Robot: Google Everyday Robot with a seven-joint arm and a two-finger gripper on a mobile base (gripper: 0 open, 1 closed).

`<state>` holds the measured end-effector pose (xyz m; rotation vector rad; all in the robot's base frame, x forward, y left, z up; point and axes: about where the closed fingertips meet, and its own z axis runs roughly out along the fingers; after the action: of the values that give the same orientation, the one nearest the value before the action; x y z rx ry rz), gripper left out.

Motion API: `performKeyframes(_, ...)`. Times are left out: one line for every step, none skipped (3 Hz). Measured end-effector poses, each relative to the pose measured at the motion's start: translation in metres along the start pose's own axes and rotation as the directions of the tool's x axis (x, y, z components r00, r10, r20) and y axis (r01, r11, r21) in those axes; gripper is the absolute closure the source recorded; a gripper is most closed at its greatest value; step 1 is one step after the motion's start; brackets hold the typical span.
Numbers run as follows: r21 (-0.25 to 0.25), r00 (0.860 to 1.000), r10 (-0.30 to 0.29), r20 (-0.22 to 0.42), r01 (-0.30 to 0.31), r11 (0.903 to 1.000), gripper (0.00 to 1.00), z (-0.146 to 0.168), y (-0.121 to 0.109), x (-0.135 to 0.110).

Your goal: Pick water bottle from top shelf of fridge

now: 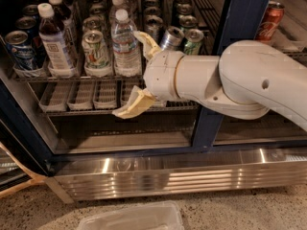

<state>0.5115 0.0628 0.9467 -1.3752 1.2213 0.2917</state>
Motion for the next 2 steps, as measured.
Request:
performKeyframes(0.000, 1.000, 0.000, 0.000, 0.000, 1.0000, 0.00, 0.0000, 0.0000, 0.0000)
performKeyframes(0.066, 1.000, 0.031, -0.007, -0.030, 0.9973, 0.00, 0.0048, -0.0009, 0.0018)
